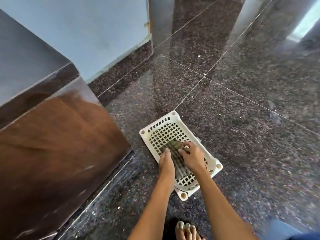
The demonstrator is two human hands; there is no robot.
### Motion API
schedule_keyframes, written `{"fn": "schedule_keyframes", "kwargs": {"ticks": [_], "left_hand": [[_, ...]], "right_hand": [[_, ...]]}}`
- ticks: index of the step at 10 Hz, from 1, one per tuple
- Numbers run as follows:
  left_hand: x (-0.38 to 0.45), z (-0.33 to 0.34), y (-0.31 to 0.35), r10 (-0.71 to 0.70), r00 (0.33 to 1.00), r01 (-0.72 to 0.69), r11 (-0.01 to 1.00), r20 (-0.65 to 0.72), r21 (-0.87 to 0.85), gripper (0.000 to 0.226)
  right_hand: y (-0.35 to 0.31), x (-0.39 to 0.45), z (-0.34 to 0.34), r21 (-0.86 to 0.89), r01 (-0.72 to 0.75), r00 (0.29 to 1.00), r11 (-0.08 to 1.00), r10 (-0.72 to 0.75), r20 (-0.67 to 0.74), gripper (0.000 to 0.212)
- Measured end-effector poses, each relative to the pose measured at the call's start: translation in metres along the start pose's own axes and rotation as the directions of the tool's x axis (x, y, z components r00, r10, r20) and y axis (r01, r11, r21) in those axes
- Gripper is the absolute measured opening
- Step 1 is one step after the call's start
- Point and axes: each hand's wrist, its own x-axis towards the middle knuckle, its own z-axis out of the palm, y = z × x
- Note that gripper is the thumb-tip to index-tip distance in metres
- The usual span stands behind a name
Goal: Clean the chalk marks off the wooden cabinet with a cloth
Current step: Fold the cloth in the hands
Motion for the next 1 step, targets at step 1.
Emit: {"fn": "schedule_keyframes", "kwargs": {"ticks": [1], "left_hand": [[-0.004, 0.001, 0.0005, -0.041, 0.999, 0.041, 0.999, 0.025, 0.016, 0.042]], "right_hand": [[0.0031, -0.0021, 0.0049, -0.049, 0.023, 0.999, 0.999, -0.024, -0.022, 0.033]]}}
